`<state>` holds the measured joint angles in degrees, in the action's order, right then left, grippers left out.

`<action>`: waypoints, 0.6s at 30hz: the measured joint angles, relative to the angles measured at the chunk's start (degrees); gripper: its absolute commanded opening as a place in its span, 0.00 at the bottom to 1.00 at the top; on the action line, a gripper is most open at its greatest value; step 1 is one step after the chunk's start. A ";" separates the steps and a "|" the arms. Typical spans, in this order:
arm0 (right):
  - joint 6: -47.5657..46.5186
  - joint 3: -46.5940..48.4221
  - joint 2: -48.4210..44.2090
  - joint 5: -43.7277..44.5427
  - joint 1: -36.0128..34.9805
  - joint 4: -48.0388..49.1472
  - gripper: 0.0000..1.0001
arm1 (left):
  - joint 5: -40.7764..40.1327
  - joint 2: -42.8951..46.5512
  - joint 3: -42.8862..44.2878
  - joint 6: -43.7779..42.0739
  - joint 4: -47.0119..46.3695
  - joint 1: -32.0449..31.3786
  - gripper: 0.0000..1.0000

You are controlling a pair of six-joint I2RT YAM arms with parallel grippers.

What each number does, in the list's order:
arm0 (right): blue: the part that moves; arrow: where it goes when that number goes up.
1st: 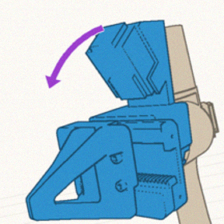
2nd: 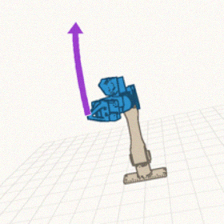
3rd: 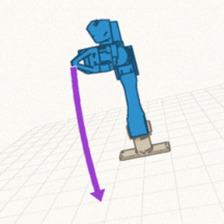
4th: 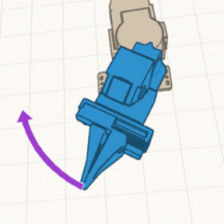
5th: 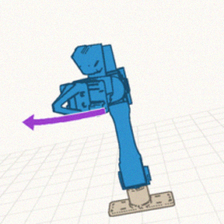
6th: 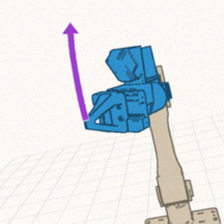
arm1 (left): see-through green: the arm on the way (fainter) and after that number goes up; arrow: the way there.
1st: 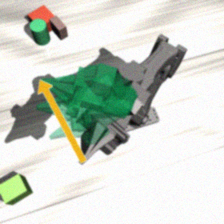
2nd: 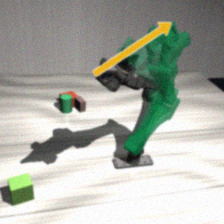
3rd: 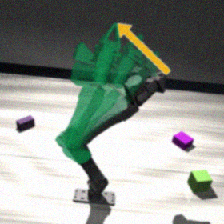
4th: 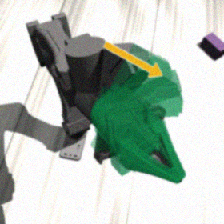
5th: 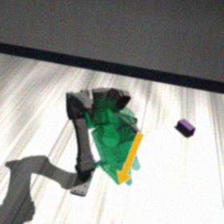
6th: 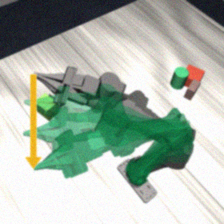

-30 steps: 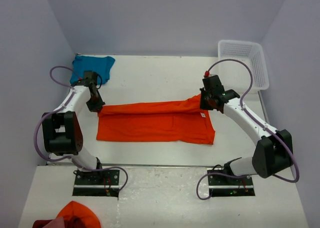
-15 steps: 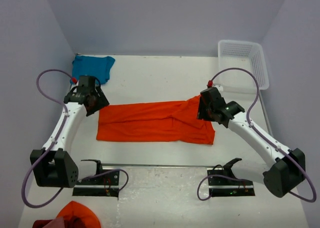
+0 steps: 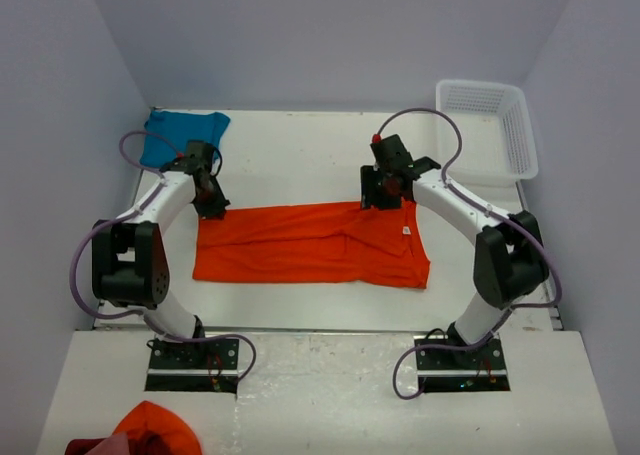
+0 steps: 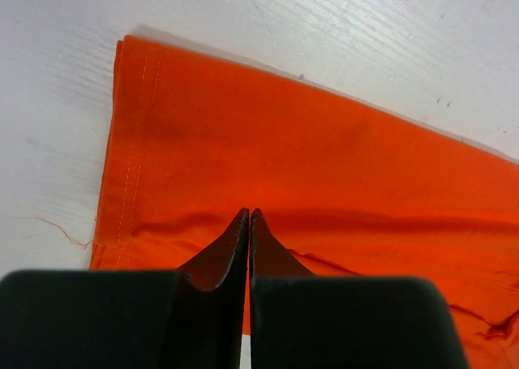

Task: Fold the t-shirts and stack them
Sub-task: Fold the other side of the tshirt into a rectangle

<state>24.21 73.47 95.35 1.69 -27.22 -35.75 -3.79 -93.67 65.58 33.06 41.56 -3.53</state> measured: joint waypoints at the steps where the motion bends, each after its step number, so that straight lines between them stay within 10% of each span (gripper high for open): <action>1: -0.15 0.83 1.70 -1.16 0.28 0.31 0.50 | 0.02 0.02 0.22 -0.31 0.04 0.00 0.00; 18: -0.61 3.02 12.04 -8.81 0.96 4.28 0.48 | 0.55 -1.66 1.73 -1.44 -0.39 0.00 0.00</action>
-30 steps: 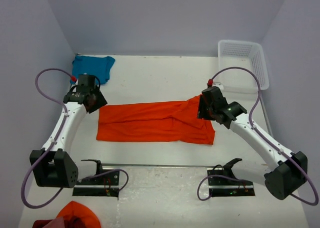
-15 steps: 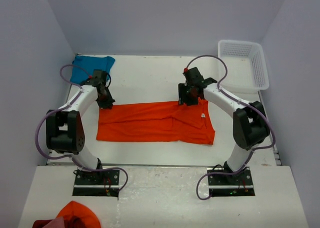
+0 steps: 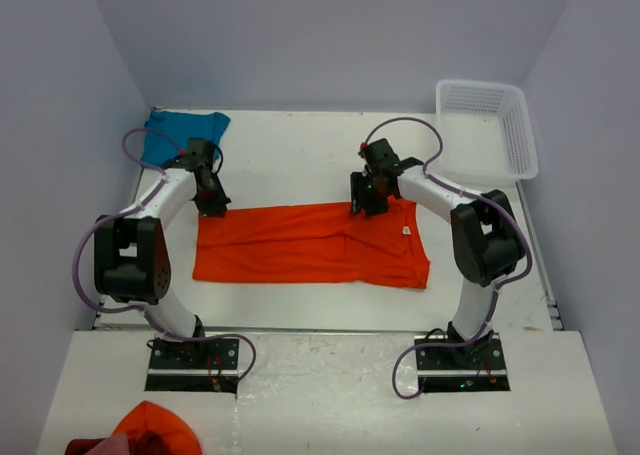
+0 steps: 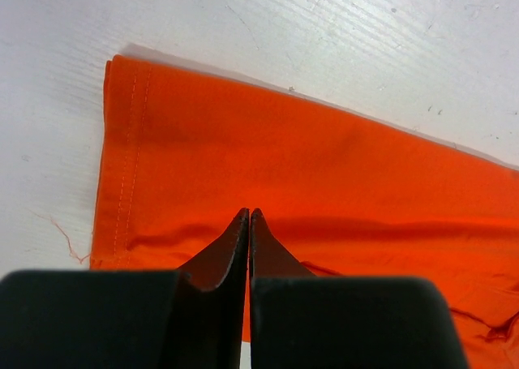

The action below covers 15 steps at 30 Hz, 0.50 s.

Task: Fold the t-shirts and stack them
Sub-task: Fold the other side of the tshirt into a rectangle

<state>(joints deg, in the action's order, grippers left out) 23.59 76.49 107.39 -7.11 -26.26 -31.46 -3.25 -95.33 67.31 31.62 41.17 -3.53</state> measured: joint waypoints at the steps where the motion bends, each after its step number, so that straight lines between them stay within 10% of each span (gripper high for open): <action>1: 0.00 0.00 0.22 0.00 0.09 0.13 0.48 | 0.02 -0.15 0.00 -0.04 0.00 0.00 0.00; 15: 0.81 -2.93 1.64 0.00 0.46 2.86 0.40 | 0.07 -0.37 0.00 -1.01 -0.17 0.00 0.00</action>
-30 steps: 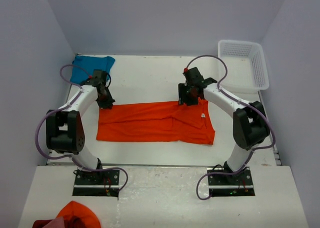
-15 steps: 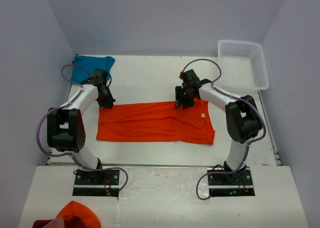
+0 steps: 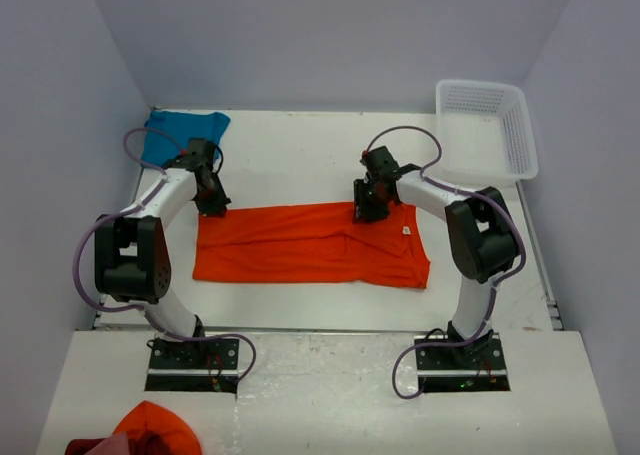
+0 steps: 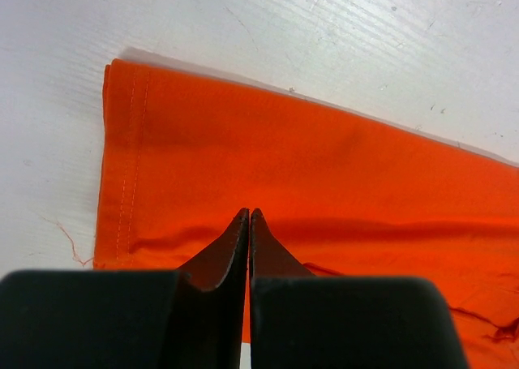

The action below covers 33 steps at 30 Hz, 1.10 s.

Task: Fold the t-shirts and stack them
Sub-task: Fold the other side of the tshirt into a rectangle

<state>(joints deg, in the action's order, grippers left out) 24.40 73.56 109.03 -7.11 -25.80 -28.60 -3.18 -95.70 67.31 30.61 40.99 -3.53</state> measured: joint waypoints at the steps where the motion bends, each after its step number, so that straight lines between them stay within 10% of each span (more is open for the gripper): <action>1: 0.02 -0.24 0.13 0.00 0.00 0.17 0.37 | 0.00 0.00 0.00 0.00 -0.02 0.00 0.00; 9: 0.39 -0.98 0.48 0.02 0.00 1.29 0.02 | 0.00 0.00 0.00 -0.04 -0.22 0.00 0.00; 33: 2.03 -13.07 -13.33 3.10 -8.09 2.10 0.07 | -0.07 0.00 -1.75 -0.24 -1.09 0.00 0.00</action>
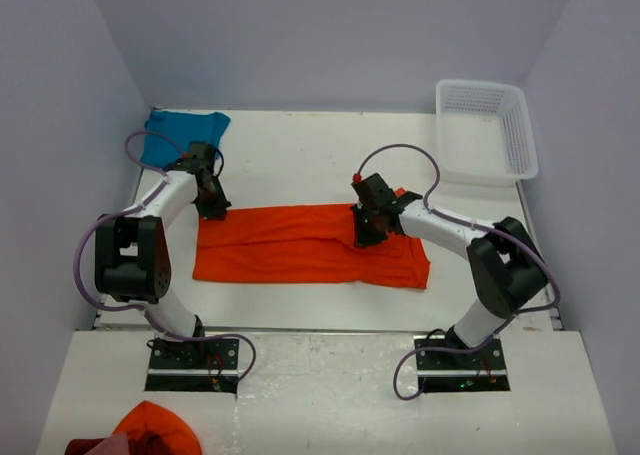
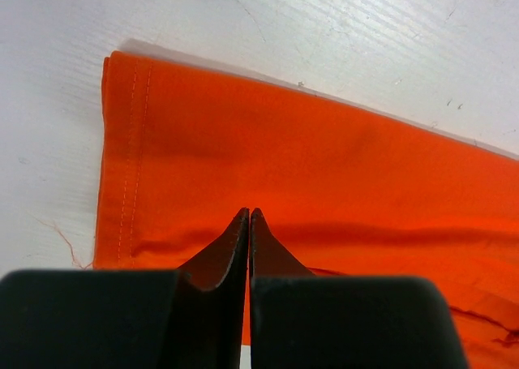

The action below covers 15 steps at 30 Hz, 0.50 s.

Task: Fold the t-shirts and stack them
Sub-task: Fold the other side of the tshirt into a rectangle

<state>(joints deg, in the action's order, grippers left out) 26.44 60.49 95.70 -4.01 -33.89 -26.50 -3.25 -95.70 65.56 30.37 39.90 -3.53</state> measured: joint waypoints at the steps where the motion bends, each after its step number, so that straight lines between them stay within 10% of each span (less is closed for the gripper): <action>1: 0.72 -1.29 -0.92 0.39 -1.18 0.04 0.13 | -0.02 0.00 -0.02 0.00 0.02 0.00 0.00; 3: 2.75 -4.81 -4.09 2.25 -5.01 0.11 0.41 | -0.02 0.00 -0.04 -0.04 0.02 0.00 0.00; 8: 9.90 -16.65 -20.06 5.03 -17.40 -0.28 0.63 | 0.00 0.00 -0.04 -0.74 0.04 0.00 0.00; 15: 11.91 -13.03 -17.84 16.61 -16.20 -3.74 0.59 | 0.04 0.00 -0.04 -1.38 0.00 -0.04 0.00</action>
<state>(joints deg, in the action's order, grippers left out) 38.35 47.46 77.87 12.60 -50.09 -30.24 -3.20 -95.70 65.52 28.99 39.90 -3.57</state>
